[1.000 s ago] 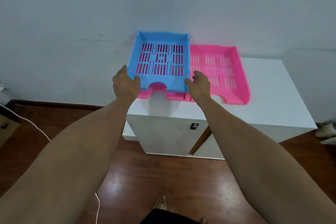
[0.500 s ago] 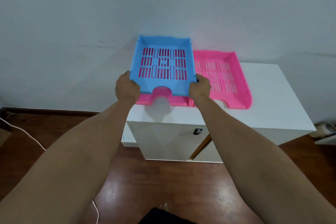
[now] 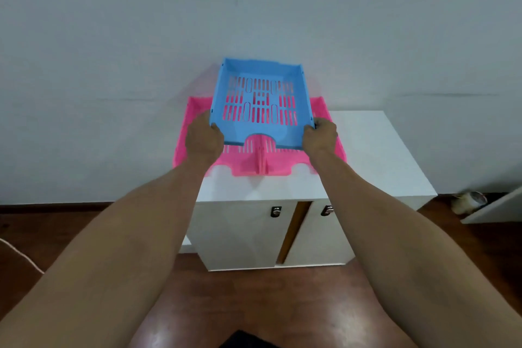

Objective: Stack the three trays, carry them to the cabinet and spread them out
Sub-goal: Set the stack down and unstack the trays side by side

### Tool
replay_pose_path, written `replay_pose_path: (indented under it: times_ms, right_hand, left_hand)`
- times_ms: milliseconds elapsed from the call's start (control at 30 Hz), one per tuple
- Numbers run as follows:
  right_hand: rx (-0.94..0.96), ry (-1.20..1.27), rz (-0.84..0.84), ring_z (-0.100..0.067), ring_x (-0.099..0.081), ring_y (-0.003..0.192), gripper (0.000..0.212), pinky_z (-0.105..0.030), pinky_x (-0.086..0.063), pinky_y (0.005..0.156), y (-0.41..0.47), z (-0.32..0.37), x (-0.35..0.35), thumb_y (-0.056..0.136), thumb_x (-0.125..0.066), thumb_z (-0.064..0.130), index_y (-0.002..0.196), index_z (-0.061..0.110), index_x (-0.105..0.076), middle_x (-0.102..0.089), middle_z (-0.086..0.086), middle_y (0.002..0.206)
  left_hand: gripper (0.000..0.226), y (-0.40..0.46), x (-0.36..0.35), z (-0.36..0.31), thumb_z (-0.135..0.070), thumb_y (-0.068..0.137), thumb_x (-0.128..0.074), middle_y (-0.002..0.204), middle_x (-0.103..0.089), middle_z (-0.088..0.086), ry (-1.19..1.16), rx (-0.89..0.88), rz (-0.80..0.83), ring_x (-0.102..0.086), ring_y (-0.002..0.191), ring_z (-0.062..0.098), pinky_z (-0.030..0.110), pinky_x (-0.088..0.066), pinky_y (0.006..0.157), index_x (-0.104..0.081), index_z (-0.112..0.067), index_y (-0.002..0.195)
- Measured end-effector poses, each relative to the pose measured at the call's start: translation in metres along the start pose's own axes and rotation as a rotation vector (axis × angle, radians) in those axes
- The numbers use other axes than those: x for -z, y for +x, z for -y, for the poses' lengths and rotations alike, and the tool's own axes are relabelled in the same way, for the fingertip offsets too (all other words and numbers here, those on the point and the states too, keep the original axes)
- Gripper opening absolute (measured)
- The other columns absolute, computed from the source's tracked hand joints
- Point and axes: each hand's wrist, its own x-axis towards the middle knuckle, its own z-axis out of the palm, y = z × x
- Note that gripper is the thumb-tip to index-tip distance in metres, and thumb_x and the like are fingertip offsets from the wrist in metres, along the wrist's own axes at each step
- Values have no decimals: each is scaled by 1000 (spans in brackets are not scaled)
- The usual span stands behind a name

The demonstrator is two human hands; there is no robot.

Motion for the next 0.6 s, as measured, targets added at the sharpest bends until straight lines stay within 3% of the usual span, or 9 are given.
replay_pose_path:
  times_ms: [100, 200, 333, 500, 600]
  right_hand:
    - [-53, -20, -55, -13, -52, 60, 19, -22, -34, 47, 14, -15, 40, 93, -47, 0, 92, 10, -63, -61, -4, 81]
    - [-80, -22, -106, -16, -56, 66, 16, -24, -36, 51, 33, -33, 84, 94, -49, 4, 99, 10, -63, -62, -4, 89]
    - [-125, 4, -165, -27, -59, 84, 15, -33, -46, 71, 65, -64, 148, 95, -49, 7, 106, 12, -57, -62, -4, 99]
    - [-140, -3, -172, -25, -57, 84, 8, -36, -48, 70, 109, -105, 214, 99, -48, 10, 101, 17, -48, -51, 7, 83]
    - [-151, -17, -158, -26, -58, 84, 7, -40, -53, 72, 129, -124, 243, 100, -48, 11, 101, 18, -47, -54, 3, 87]
  left_hand:
    - [34, -7, -31, -30, -4, 102, -48, 121, -74, 15, -10, -34, 11, -72, 106, 32, 39, -62, 81, -66, -7, 131]
    - [32, -21, -67, -68, -4, 103, -50, 122, -73, 18, -12, -58, 14, -71, 107, 35, 38, -59, 81, -66, -4, 130]
    - [32, -48, -125, -118, -4, 104, -49, 122, -72, 17, -65, -74, 33, -67, 97, 27, 39, -62, 78, -64, -5, 133]
    - [30, -81, -192, -173, -3, 104, -50, 124, -72, 15, -100, -21, 13, -67, 101, 26, 32, -53, 73, -64, -4, 131]
    - [27, -101, -224, -192, -5, 105, -51, 122, -72, 15, -109, 15, 8, -67, 98, 26, 33, -56, 73, -64, -3, 129]
